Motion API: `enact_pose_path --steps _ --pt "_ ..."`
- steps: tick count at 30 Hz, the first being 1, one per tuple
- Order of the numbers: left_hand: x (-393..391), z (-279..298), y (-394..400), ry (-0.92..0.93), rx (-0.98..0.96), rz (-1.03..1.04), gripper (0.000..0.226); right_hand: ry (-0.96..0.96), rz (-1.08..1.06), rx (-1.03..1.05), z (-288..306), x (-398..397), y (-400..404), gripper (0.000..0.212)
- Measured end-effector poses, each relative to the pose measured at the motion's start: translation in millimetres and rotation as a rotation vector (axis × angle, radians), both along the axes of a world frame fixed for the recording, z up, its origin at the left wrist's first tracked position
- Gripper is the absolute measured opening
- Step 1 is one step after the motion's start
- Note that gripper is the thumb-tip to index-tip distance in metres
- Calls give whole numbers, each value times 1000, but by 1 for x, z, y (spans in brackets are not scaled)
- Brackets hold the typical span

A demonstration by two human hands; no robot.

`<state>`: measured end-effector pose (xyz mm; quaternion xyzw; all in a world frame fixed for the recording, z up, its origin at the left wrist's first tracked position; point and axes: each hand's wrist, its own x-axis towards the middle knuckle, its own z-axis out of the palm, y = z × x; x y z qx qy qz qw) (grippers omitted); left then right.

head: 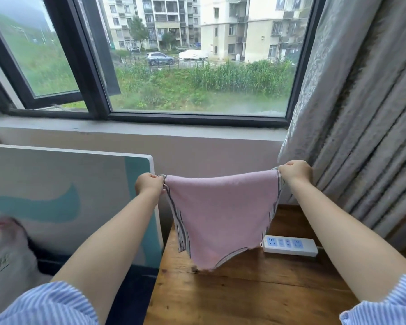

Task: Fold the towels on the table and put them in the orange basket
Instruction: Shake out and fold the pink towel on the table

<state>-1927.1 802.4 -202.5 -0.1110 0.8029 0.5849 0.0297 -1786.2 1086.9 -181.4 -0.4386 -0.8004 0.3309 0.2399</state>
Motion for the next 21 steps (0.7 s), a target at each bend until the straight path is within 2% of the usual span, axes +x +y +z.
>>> enact_pose_path --steps 4,7,13,15,17,19,21 --pt "-14 1 11 28 -12 -24 23 306 -66 -198 -8 -23 -3 13" --pt "-25 2 22 99 8 -23 31 400 -82 -261 -7 -39 -4 16" --pt "-29 9 31 265 79 1 34 602 -39 -340 10 -55 -3 18" --pt "-26 5 28 271 84 -12 32 556 -23 -290 8 -52 -6 13" --pt "-19 -6 22 265 8 -67 23 404 3 -163 -2 -40 -12 22" --pt "-9 -19 14 236 -193 -154 13 189 59 -54 -19 -24 -18 19" --pt "4 -40 6 156 -405 -272 18 -102 95 -6 -47 -2 -27 22"
